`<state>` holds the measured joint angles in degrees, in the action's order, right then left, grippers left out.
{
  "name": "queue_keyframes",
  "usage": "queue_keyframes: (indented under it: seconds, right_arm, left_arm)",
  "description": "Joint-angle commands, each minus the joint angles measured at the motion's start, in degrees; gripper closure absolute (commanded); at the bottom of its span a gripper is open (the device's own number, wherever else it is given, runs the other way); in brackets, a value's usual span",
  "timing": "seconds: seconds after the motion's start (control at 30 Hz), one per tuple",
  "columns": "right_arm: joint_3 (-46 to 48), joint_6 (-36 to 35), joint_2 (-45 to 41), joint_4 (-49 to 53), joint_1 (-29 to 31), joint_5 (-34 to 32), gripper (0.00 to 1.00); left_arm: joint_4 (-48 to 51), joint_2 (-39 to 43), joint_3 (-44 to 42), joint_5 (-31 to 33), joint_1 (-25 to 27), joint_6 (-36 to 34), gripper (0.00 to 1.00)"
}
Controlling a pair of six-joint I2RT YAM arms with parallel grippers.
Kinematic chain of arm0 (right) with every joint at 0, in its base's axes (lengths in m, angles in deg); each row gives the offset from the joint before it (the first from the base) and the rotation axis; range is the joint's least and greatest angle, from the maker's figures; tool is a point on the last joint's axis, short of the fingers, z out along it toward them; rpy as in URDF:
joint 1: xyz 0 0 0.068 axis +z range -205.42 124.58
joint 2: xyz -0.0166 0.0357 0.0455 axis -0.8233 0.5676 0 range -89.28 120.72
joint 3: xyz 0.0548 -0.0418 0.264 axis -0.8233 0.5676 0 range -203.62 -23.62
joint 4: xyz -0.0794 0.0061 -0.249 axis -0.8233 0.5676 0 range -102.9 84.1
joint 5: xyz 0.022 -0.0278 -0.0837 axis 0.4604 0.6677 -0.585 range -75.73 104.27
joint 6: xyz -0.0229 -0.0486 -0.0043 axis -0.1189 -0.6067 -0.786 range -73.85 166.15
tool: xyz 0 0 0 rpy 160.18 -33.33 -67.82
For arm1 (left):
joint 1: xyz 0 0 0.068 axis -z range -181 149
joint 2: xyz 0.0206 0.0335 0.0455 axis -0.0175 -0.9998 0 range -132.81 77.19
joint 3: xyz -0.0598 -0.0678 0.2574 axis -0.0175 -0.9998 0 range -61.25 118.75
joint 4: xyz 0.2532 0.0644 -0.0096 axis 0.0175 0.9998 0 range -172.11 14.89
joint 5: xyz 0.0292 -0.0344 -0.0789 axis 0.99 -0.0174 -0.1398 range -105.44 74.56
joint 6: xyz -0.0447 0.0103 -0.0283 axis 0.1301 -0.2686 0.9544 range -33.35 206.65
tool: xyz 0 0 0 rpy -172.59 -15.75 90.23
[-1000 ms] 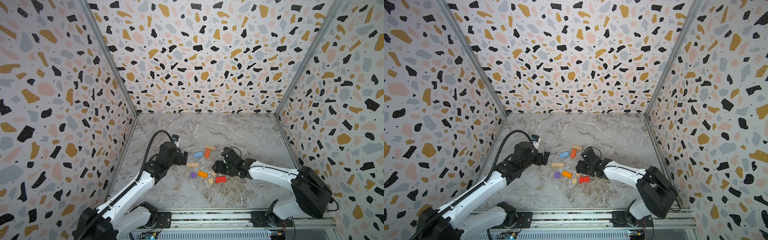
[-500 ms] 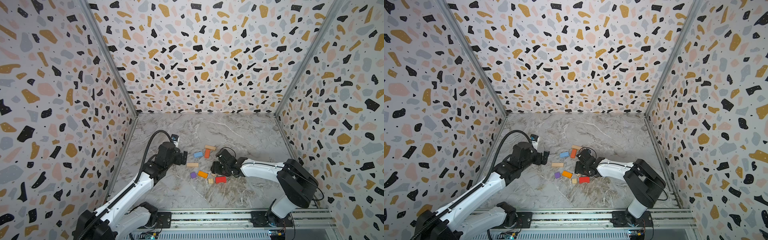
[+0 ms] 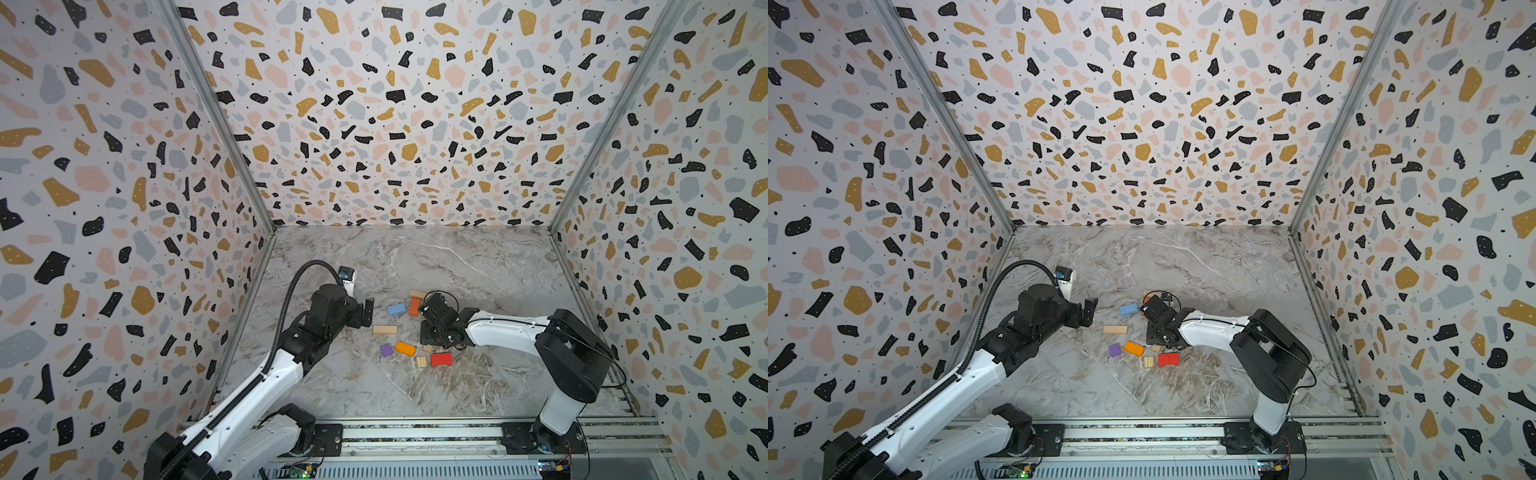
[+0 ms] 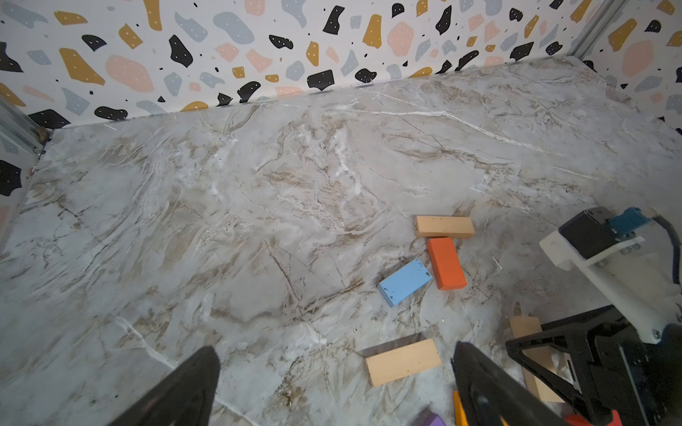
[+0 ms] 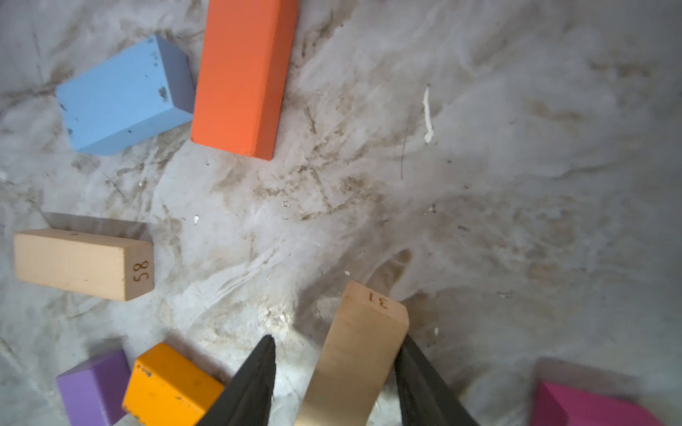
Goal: Build the wood block tower
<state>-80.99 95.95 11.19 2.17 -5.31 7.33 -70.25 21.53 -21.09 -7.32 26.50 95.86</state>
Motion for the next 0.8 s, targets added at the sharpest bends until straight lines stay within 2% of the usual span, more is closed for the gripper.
queue_keyframes:
  seconds: [0.0, 0.1, 0.4, 0.53, 0.77]
  right_arm:
    - [-2.5, -2.6, 0.7, 4.7, 0.8, -3.0, 0.51]
    - [-3.0, -2.8, 1.4, 5.3, 1.0, -3.6, 0.56]
    - [-3.0, -3.3, 1.2, 5.9, 1.4, -4.7, 0.60]
    - [-3.2, -3.4, 1.4, 6.0, 1.4, -4.7, 0.67]
    - [-4.2, -3.9, 1.4, 6.2, 1.2, -4.8, 0.72]
  left_arm:
    - [-0.9, -0.6, 0.6, 0.9, 0.3, 0.3, 0.00]
    - [-0.9, -0.5, 0.6, 0.9, 0.3, 0.2, 0.00]
    - [-1.1, -0.9, 0.6, 0.8, 0.3, 0.6, 0.00]
    - [-0.7, -1.3, 0.9, 0.7, 0.3, 0.7, 0.00]
    - [-0.7, -1.6, 0.9, 0.8, 0.3, 0.7, 0.00]
